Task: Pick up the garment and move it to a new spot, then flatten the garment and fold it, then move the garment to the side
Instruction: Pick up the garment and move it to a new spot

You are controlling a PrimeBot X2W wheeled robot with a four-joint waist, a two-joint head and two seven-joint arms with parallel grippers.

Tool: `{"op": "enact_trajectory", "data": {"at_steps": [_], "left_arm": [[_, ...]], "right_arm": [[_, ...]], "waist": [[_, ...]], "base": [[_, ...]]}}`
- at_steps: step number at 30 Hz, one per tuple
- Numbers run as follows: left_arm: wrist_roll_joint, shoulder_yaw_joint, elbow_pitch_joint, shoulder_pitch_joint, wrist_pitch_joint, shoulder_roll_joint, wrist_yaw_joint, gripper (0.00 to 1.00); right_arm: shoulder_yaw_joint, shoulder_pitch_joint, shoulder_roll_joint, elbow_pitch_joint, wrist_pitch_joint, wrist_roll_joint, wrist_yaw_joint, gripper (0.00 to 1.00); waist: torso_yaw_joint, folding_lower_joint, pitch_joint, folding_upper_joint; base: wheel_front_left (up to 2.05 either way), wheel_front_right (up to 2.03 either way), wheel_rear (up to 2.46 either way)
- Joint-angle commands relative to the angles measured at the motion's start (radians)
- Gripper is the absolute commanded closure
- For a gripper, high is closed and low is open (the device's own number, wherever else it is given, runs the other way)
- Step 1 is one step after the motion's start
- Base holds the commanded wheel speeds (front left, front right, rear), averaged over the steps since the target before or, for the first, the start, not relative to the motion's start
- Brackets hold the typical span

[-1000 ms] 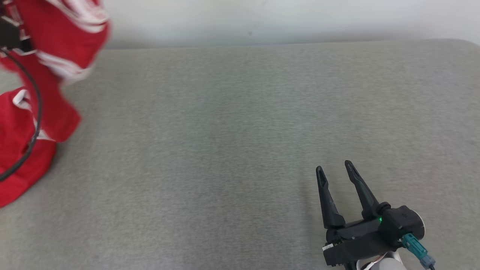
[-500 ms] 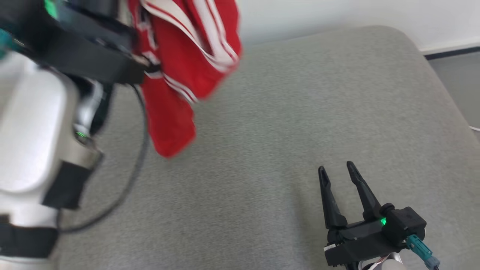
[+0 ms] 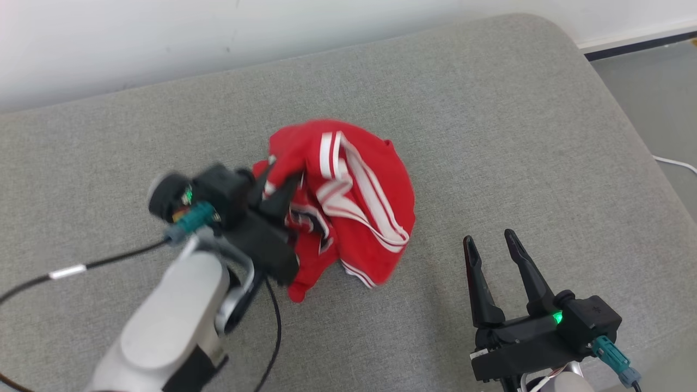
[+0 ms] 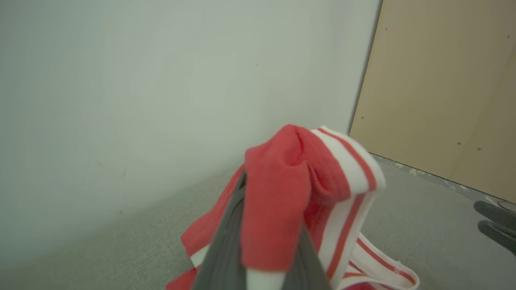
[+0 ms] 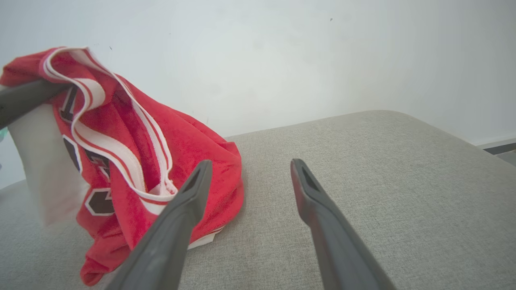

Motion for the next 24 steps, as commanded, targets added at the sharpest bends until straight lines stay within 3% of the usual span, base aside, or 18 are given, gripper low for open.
{"op": "enact_trajectory", "data": {"at_steps": [1, 6, 7, 8, 9, 15, 24], "left_arm": [[-0.015, -0.009, 0.030, 0.027, -0.006, -0.005, 0.000, 1.00], [-0.040, -0.065, 0.159, 0.058, 0.003, -0.030, -0.006, 1.00], [-0.043, -0.072, 0.175, 0.055, -0.004, -0.034, -0.007, 0.82], [-0.048, -0.081, 0.188, 0.052, -0.011, -0.042, -0.008, 0.14], [-0.055, -0.085, 0.193, 0.048, -0.019, -0.049, -0.009, 0.00], [-0.086, -0.112, 0.140, 0.065, -0.055, -0.057, -0.007, 0.00], [-0.106, -0.072, -0.010, 0.150, -0.067, 0.011, 0.017, 0.00]], "right_arm": [[-0.001, -0.010, 0.001, 0.006, -0.001, 0.011, -0.002, 0.00], [0.001, -0.011, 0.001, 0.018, -0.001, 0.014, -0.002, 0.00], [-0.001, -0.010, 0.001, 0.018, -0.001, 0.013, -0.002, 0.00], [-0.005, -0.008, 0.001, 0.019, -0.001, 0.012, -0.002, 0.00], [-0.007, -0.005, 0.001, 0.020, -0.001, 0.009, -0.002, 0.00], [-0.026, 0.040, 0.001, 0.031, -0.001, -0.001, -0.002, 0.00], [-0.048, 0.084, 0.001, 0.036, -0.001, -0.020, -0.002, 0.00]], "waist": [[0.001, 0.0000, 0.003, 0.0000], [0.010, 0.0000, 0.003, 0.0000], [0.014, 0.0000, 0.001, 0.0000], [0.020, 0.0000, -0.002, 0.0000], [0.025, 0.0000, -0.005, 0.0000], [0.073, 0.0000, -0.059, 0.0000], [0.154, 0.0000, -0.124, 0.0000]], "base": [[0.00, 0.00, 0.00], [0.00, 0.00, 0.00], [0.00, 0.00, 0.00], [0.00, 0.00, 0.00], [0.00, 0.00, 0.00], [0.00, 0.00, 0.00], [0.00, 0.00, 0.00]]}}
